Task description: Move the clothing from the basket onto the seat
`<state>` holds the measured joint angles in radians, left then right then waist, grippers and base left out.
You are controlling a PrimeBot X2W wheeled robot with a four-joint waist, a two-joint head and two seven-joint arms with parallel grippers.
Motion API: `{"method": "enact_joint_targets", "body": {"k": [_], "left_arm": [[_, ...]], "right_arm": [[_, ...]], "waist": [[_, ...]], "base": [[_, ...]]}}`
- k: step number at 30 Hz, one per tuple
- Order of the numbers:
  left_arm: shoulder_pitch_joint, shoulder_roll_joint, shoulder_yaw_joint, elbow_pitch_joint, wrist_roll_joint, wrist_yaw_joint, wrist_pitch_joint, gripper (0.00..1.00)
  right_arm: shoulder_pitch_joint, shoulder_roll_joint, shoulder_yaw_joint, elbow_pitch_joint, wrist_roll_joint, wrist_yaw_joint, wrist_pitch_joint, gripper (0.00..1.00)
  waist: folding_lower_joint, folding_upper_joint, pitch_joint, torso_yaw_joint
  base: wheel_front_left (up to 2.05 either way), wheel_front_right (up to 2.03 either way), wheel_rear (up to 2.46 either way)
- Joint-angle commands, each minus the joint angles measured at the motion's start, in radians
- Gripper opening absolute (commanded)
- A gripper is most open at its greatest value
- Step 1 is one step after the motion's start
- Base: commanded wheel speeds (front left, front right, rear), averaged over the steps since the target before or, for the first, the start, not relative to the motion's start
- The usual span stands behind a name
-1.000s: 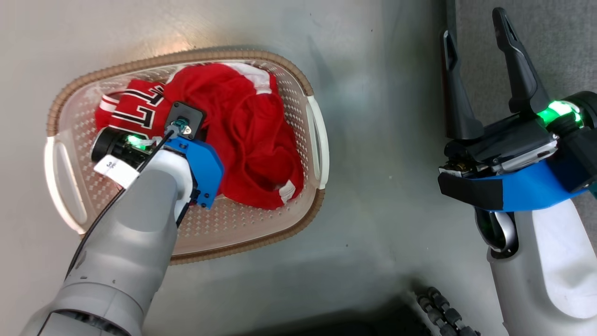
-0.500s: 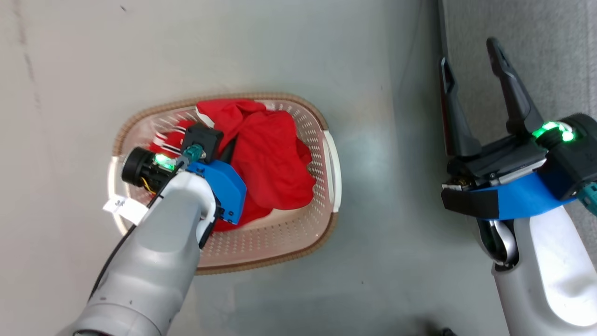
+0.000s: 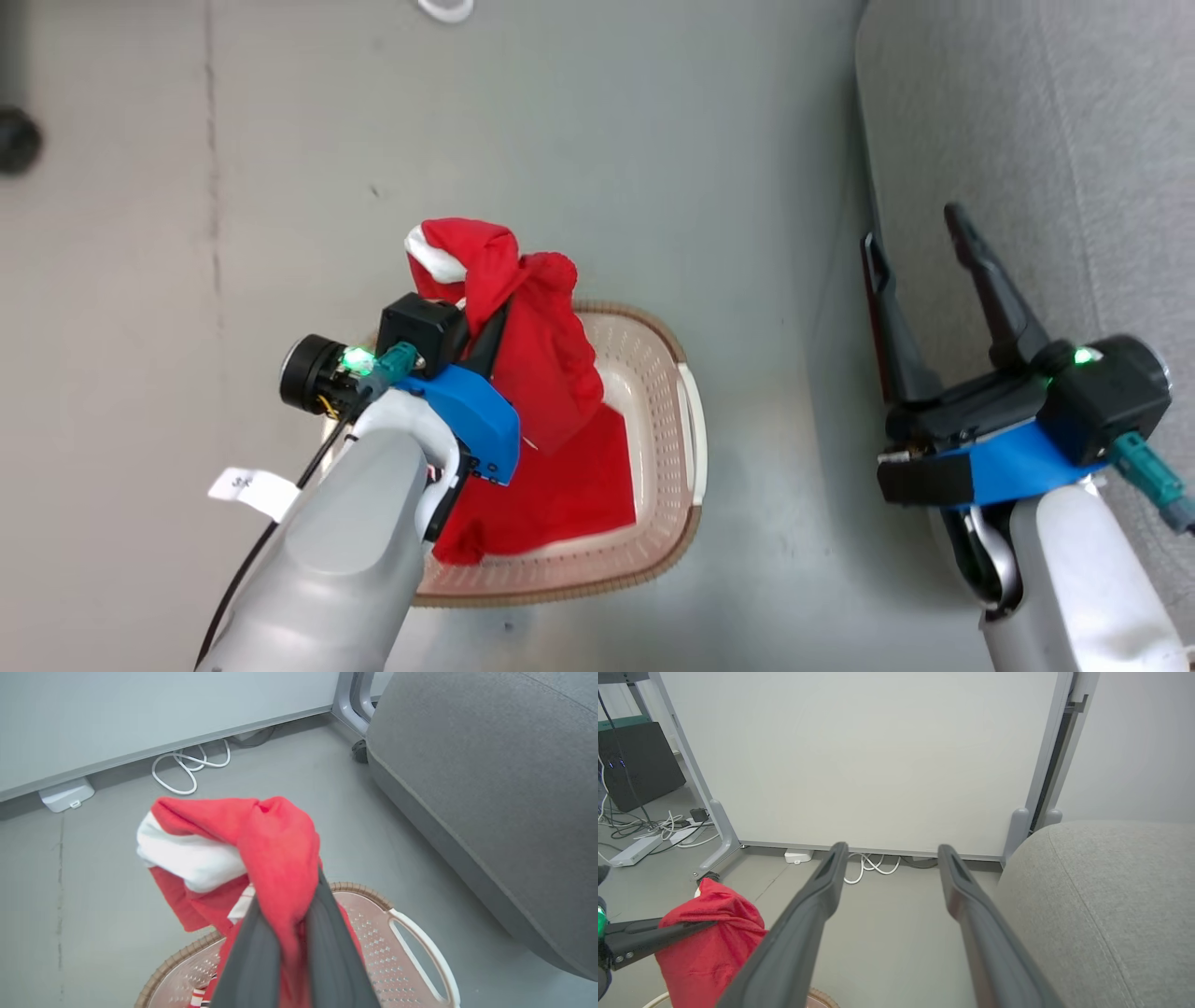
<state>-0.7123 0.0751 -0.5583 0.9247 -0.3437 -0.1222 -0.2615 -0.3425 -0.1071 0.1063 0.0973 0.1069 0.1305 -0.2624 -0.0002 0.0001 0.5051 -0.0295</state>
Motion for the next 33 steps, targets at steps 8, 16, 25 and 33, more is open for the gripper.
{"method": "enact_joint_targets", "body": {"k": [8, 16, 25, 33], "left_arm": [[0.064, 0.009, 0.052, -0.120, 0.041, 0.006, -0.005, 0.00], [0.059, 0.014, 0.079, -0.195, 0.063, -0.002, -0.005, 0.00], [0.021, 0.015, 0.057, -0.251, 0.078, -0.007, -0.005, 0.00], [-0.013, 0.028, 0.009, -0.304, 0.075, -0.010, -0.005, 0.00]], "right_arm": [[0.076, 0.009, 0.014, 0.029, 0.001, 0.000, -0.004, 1.00], [0.129, 0.019, 0.022, 0.043, 0.000, 0.000, -0.004, 1.00], [0.179, 0.030, 0.016, 0.051, -0.004, 0.000, -0.004, 1.00], [0.208, 0.039, 0.013, 0.053, -0.005, 0.000, -0.004, 1.00]], "waist": [[0.0002, -0.0001, -0.192, 0.025], [0.0002, -0.0001, -0.292, 0.031], [0.0002, -0.0001, -0.363, 0.046], [0.0002, -0.0001, -0.400, 0.061]], "base": [[0.00, 0.00, 0.00], [0.00, 0.00, 0.00], [0.00, 0.00, 0.00], [0.00, 0.00, 0.00]]}}
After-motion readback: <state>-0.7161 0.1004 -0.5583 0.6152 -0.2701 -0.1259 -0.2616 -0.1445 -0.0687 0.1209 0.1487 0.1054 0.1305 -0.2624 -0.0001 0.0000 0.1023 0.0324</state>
